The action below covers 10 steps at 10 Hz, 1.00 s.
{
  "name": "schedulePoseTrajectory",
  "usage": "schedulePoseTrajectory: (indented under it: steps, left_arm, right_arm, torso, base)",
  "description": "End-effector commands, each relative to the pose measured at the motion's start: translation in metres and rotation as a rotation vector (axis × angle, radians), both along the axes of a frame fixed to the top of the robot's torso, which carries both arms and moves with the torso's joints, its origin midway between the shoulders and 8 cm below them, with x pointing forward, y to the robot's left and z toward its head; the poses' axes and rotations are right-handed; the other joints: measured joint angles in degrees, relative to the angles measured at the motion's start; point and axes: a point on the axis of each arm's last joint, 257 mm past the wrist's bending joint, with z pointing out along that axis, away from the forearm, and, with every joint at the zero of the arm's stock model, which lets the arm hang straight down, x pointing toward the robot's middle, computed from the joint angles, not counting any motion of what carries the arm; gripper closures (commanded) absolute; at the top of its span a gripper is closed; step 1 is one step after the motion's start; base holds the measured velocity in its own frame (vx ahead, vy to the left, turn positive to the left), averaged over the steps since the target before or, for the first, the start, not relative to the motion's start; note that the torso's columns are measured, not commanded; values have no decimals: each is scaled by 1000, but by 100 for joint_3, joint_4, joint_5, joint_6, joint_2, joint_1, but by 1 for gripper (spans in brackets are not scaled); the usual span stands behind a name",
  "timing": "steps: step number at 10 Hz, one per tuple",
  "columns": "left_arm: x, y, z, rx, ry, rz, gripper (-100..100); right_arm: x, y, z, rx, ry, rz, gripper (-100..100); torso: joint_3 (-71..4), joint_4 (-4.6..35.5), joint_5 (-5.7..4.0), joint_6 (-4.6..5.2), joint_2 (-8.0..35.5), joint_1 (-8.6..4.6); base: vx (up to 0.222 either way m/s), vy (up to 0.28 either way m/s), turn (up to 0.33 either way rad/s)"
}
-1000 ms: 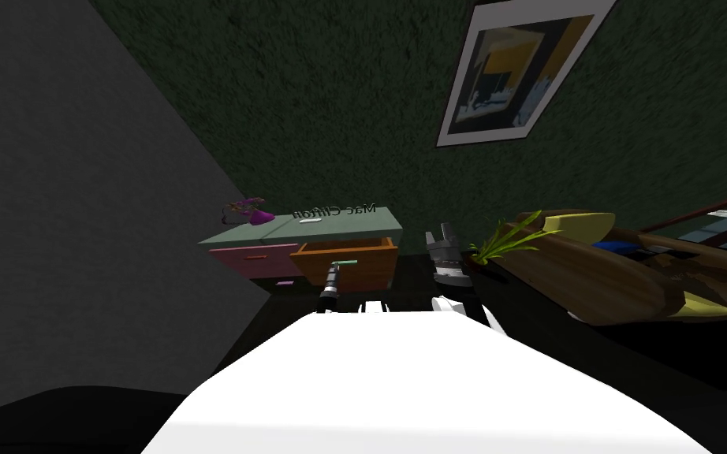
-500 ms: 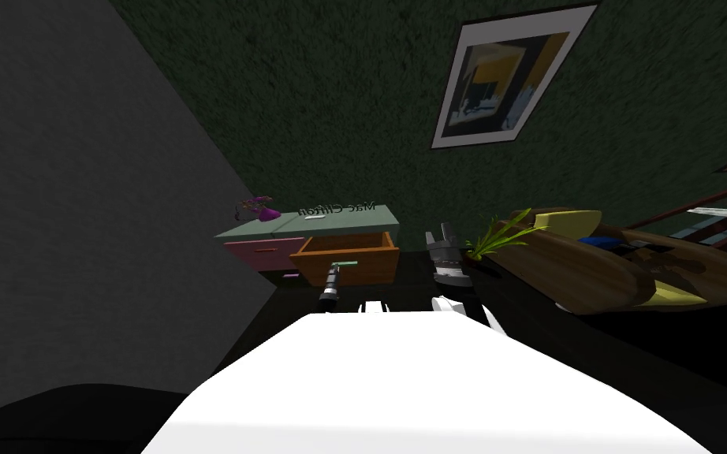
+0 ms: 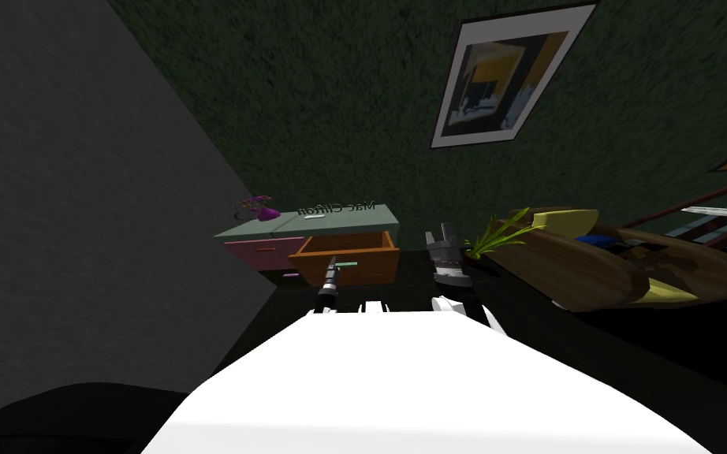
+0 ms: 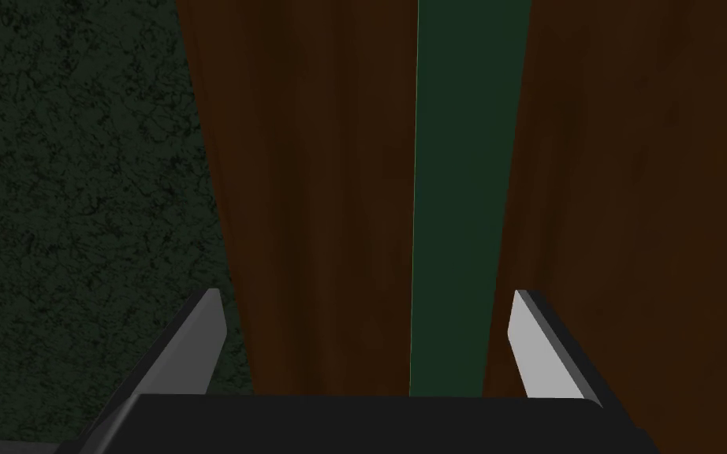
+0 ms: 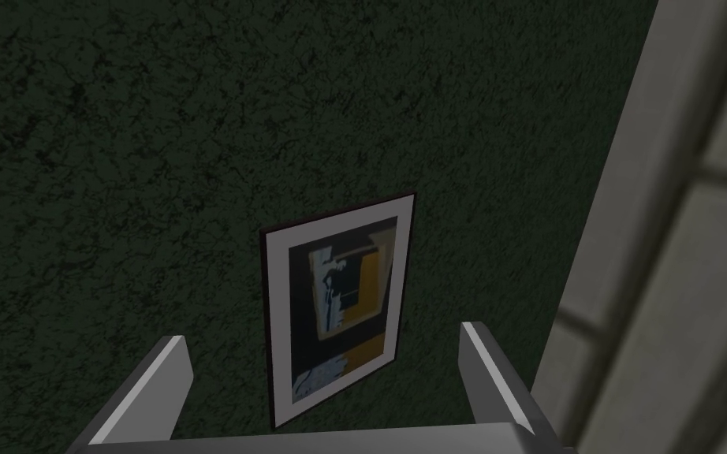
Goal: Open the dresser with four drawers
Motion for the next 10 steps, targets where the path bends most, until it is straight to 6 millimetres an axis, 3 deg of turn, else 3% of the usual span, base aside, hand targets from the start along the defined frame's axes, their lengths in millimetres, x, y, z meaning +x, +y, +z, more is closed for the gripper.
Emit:
schedulePoseTrajectory:
  steps: [1,3,4,5,10]
  left_arm:
    - [4,0,15,0,1,2,-100]
    - [6,0,26,-1,1,4,-100]
    - [3,0,18,-1,16,5,-100]
    - [3,0,17,-1,22,6,0]
    - [1,1,12,-1,33,7,0]
  right_arm:
    - [0,0,0,0,0,0,0]
    - [0,0,0,0,0,0,0]
    - [0,0,0,0,0,0,0]
    - [0,0,0,0,0,0,0]
    - [0,0,0,0,0,0,0]
  torso:
    - [1,0,1,0,2,1]
    - [3,10,-5,1,9,-5]
    - [9,27,-15,-1,22,-13]
    - [11,19,-11,-1,21,-13]
    - [-2,0,0,0,-1,-1]
  base:
    - [-14,3,-10]
    - [-21,1,-10]
    - [0,0,0]
    - [0,0,0]
    - [0,0,0]
